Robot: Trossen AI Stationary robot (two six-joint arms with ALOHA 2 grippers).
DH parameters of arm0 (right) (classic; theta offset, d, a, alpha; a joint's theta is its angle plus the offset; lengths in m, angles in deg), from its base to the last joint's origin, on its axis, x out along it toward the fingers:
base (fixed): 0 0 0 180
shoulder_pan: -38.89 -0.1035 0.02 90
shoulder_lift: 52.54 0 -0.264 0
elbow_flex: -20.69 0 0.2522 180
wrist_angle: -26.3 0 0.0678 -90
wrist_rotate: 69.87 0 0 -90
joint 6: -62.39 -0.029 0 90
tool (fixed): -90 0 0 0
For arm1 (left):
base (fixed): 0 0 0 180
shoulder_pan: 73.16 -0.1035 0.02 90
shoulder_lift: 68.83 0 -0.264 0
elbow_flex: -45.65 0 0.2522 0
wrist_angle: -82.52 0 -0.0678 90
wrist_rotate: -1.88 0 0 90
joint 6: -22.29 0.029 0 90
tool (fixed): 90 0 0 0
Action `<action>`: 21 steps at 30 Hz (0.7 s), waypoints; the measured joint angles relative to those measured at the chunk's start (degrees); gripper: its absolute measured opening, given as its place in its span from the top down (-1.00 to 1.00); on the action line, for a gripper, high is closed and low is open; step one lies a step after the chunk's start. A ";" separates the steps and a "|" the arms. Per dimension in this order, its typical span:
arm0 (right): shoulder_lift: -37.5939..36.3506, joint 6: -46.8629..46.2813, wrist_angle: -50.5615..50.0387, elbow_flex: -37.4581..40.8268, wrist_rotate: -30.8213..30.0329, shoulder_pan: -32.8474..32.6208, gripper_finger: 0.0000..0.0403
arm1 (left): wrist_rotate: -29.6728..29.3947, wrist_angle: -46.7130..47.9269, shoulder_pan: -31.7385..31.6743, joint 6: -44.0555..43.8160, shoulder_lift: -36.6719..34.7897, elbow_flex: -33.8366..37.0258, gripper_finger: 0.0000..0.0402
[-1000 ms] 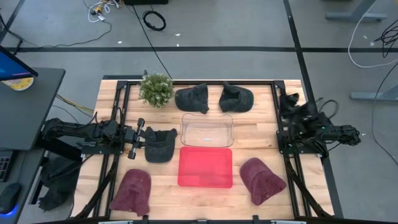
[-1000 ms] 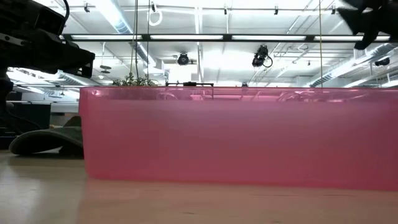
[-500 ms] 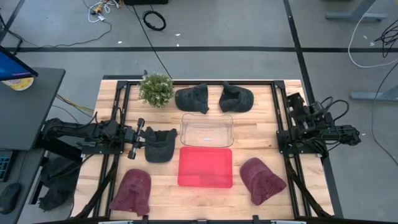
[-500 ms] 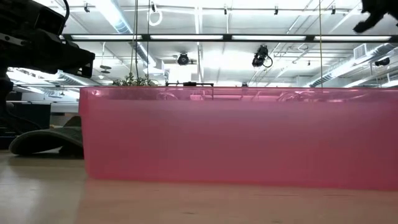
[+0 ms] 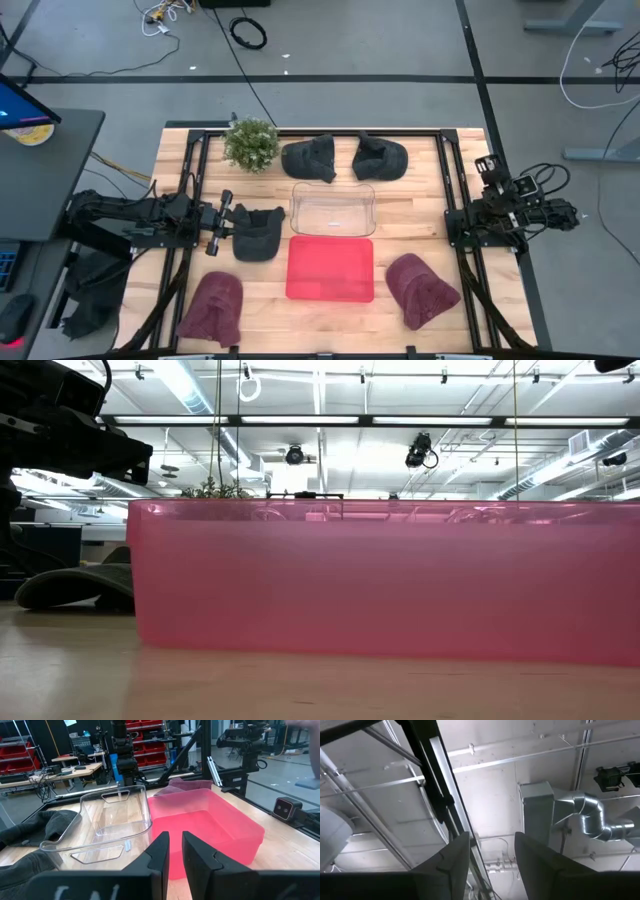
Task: Pick & Place hat
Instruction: Put the right red cap into the pink bin
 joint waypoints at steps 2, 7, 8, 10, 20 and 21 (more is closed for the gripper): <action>0.00 -0.17 0.81 0.00 0.00 -0.48 0.21 | 0.00 0.00 -0.01 0.01 -0.02 0.01 0.72; 0.00 -2.90 4.14 -0.03 0.21 -1.82 0.21 | 0.00 0.02 0.00 0.00 -0.02 0.02 0.72; 0.00 -3.49 4.35 -0.34 0.63 -2.10 0.21 | 0.00 0.00 0.00 0.00 -0.02 0.00 0.72; 0.02 -4.59 4.39 -1.38 1.98 -2.62 0.21 | 0.00 0.00 0.00 0.00 0.00 0.02 0.72; 6.12 -4.11 3.76 -5.93 7.05 -4.98 0.21 | 0.00 0.01 0.00 0.02 0.00 0.02 0.72; 7.64 -3.74 4.06 -6.48 7.07 -5.31 0.21 | 0.00 0.01 -0.01 0.02 -0.01 0.02 0.72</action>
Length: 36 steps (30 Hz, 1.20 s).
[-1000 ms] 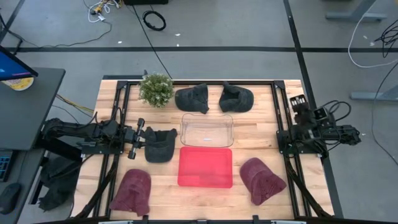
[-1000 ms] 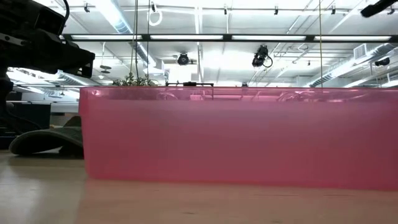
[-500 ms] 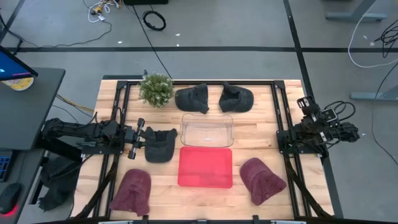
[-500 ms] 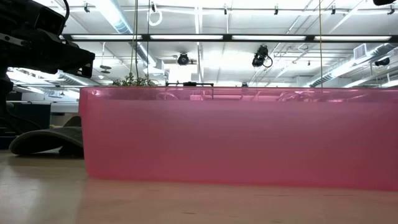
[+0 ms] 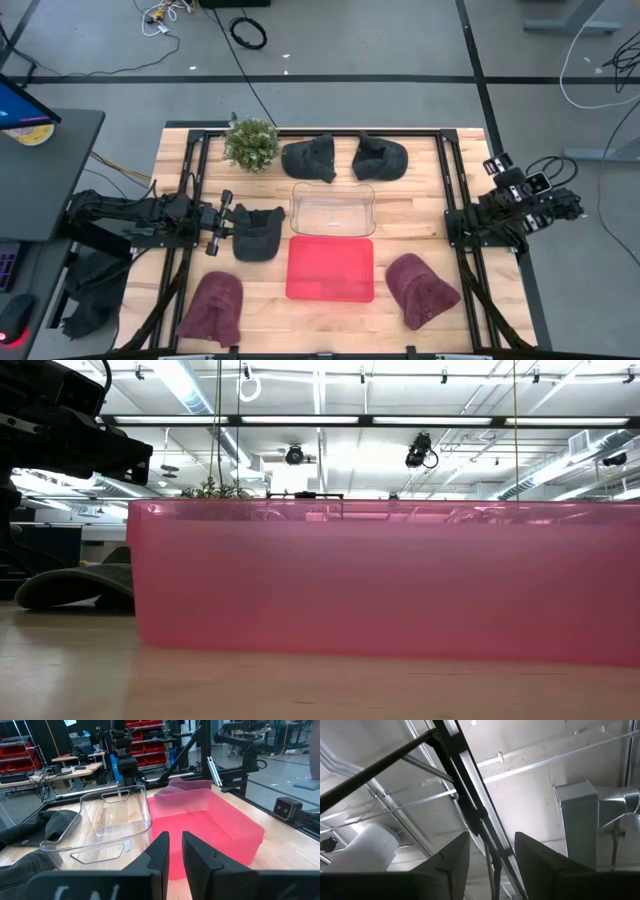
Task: Pick & Place hat
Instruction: Put the right red cap into the pink bin
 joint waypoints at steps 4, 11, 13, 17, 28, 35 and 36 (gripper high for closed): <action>6.75 0.86 0.75 -3.13 0.01 -1.94 0.21 | 0.00 -0.01 0.01 0.00 0.01 -0.02 0.72; 19.69 6.48 0.79 -10.50 3.01 -8.21 0.21 | 0.00 -0.01 0.01 0.00 -0.01 -0.01 0.72; 23.11 8.32 0.06 -13.01 3.03 -10.42 0.21 | 0.00 -0.01 -0.01 -0.02 0.01 0.00 0.72; 28.86 12.86 -5.49 -18.96 3.03 -14.98 0.21 | 0.00 -0.01 0.00 -0.02 -0.01 -0.01 0.72; 34.72 20.64 -38.08 -37.42 -0.28 -24.01 0.21 | 0.00 0.01 0.01 -0.01 0.00 -0.01 0.72; 36.63 23.12 -52.31 -43.89 -4.08 -27.50 0.21 | 0.00 0.00 0.00 0.00 0.00 -0.02 0.72; 37.10 24.33 -53.58 -44.39 -5.79 -28.19 0.21 | 0.00 -0.01 -0.01 -0.02 -0.01 -0.02 0.72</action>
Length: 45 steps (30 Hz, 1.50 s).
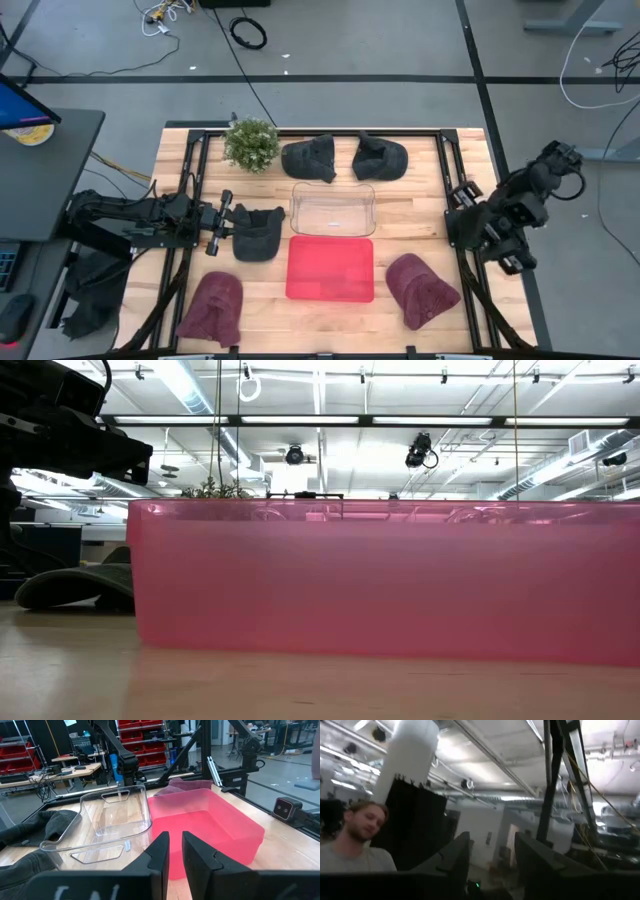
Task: Pick & Place hat
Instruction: Put the right red cap into the pink bin
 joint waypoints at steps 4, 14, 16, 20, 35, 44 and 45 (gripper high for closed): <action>2.20 4.14 -7.04 -3.06 -10.35 -2.63 0.21 | 0.00 0.00 0.01 0.02 0.00 0.01 0.72; 9.84 5.34 -21.32 -13.06 -17.70 -7.80 0.21 | 0.00 0.00 0.01 0.02 0.01 0.01 0.72; 11.39 4.45 -24.59 -14.96 -17.72 -8.18 0.21 | 0.00 0.00 0.00 0.00 0.00 0.02 0.72; 15.06 2.15 -31.87 -18.79 -17.89 -8.28 0.21 | 0.00 0.00 0.02 0.00 0.02 0.02 0.72; 26.71 3.93 -57.45 -27.49 -32.29 -8.23 0.21 | 0.00 0.00 0.02 0.01 0.02 0.00 0.72; 26.97 -0.23 -66.99 -27.57 -32.69 -8.23 0.21 | 0.00 0.00 0.02 0.00 0.00 0.00 0.72; 26.97 -1.49 -67.76 -27.58 -32.69 -8.23 0.21 | 0.00 0.00 0.00 0.02 0.02 0.00 0.72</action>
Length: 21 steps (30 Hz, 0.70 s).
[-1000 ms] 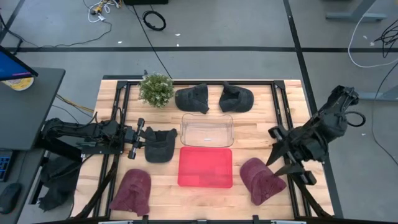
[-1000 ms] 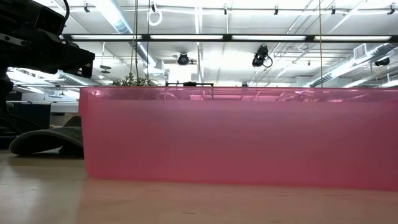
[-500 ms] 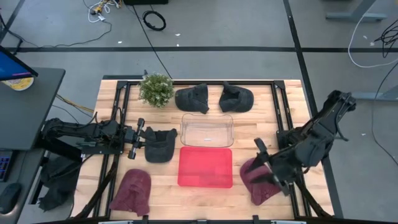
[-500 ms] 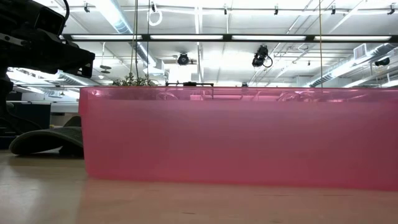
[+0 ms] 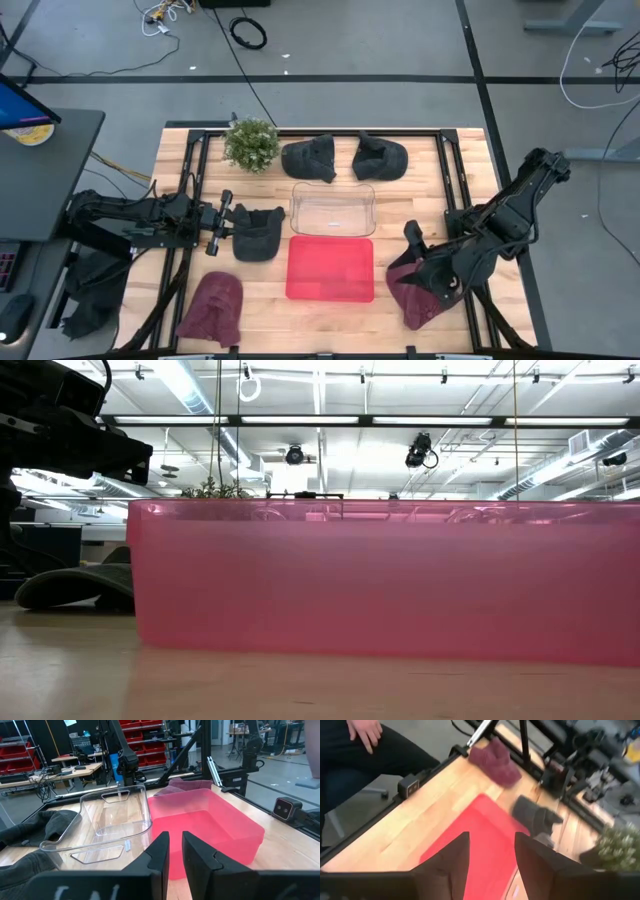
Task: Pick & Place hat
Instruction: Put the right red cap into the pink bin
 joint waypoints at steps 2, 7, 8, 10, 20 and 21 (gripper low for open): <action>0.00 -2.48 -1.43 0.00 0.00 0.00 0.21 | 0.00 0.00 0.01 -0.02 -0.02 0.00 0.72; 0.00 -8.51 -5.00 0.00 0.03 0.00 0.21 | 0.00 0.00 0.01 -0.01 -0.02 0.00 0.72; 0.00 -9.56 -5.61 0.00 0.05 0.00 0.21 | 0.00 0.00 0.02 0.00 -0.02 0.01 0.72; 0.11 -11.52 -6.34 0.00 0.35 0.00 0.21 | 0.00 0.00 0.02 -0.02 -0.02 0.00 0.72; 6.19 -17.12 -14.36 0.05 3.98 -1.05 0.21 | 0.00 0.00 0.00 0.00 0.00 0.02 0.72; 6.94 -17.66 -15.25 0.05 3.98 -1.13 0.21 | 0.00 0.00 0.00 0.00 -0.02 0.02 0.72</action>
